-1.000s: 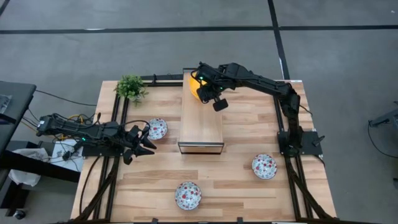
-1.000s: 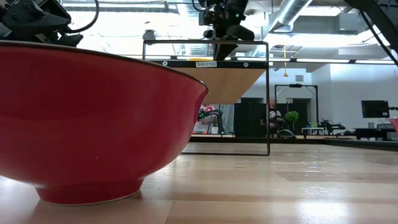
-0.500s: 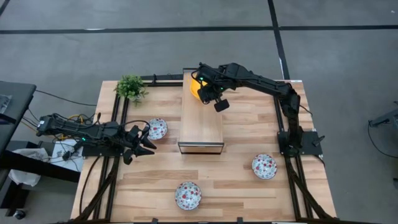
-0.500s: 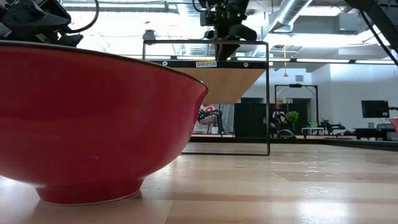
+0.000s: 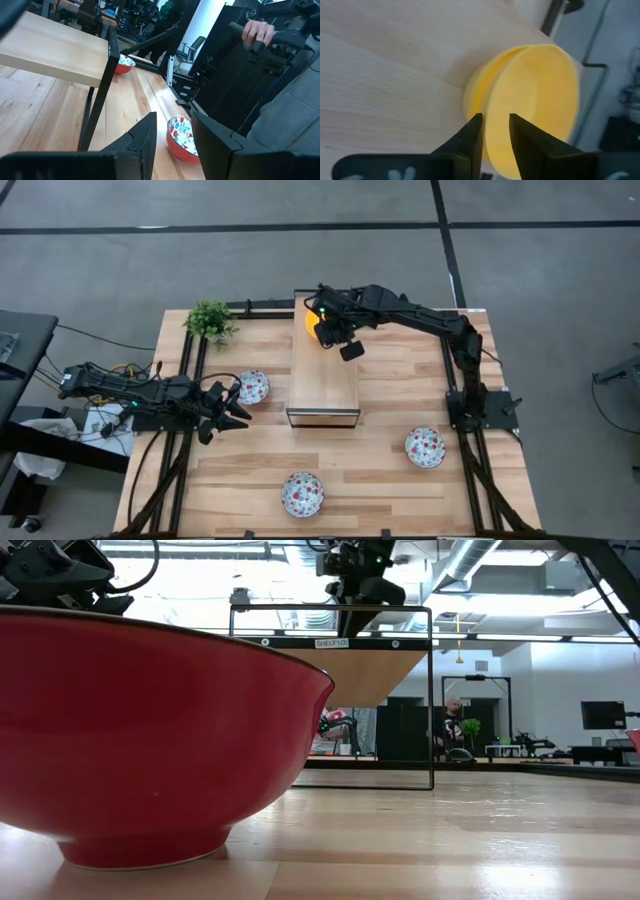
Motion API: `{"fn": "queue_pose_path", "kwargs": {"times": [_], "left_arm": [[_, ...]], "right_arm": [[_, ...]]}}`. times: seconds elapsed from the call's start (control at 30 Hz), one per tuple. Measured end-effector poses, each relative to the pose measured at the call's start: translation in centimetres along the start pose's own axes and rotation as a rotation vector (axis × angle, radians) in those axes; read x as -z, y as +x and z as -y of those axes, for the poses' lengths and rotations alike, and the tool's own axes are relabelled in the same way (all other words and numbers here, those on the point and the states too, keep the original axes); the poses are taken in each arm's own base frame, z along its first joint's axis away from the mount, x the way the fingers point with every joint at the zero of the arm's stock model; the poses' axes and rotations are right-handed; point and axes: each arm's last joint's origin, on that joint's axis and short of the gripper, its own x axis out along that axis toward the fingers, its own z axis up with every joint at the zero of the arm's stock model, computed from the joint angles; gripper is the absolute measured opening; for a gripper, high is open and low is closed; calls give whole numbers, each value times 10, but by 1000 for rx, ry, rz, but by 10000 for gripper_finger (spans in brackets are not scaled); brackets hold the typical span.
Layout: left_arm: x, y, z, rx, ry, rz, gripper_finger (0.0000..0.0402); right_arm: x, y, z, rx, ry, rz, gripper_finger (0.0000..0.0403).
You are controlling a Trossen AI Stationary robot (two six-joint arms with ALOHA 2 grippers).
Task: Pick & Place Mini bowls
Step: Stack the yellow bowl on top of the yellow bowl on the shelf, then put the middle white patterned bowl on the shelf
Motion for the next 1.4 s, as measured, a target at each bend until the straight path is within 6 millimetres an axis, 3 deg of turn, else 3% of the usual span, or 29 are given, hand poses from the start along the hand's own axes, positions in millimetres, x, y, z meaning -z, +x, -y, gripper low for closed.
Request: {"fn": "queue_pose_path", "kwargs": {"times": [0.3, 0.7, 0.83, 1.03, 1.2, 1.4], "left_arm": [[0, 0, 0, 0, 0, 0, 121], [0, 0, 0, 0, 0, 0, 121], [0, 0, 0, 0, 0, 0, 121], [0, 0, 0, 0, 0, 0, 121], [1, 1, 0, -3, -2, -8, 121], [2, 2, -1, -9, -8, -24, 121]], "right_arm": [[-15, -26, 0, 106, -30, 37, 86], [-7, -21, 3, 87, 108, 12, 86], [-5, -29, -7, 38, 185, -24, 86], [0, -56, -40, -147, 320, -103, 86], [-2, -100, -62, -245, 452, 65, 85], [0, -143, -87, -258, 628, 143, 85]]}}
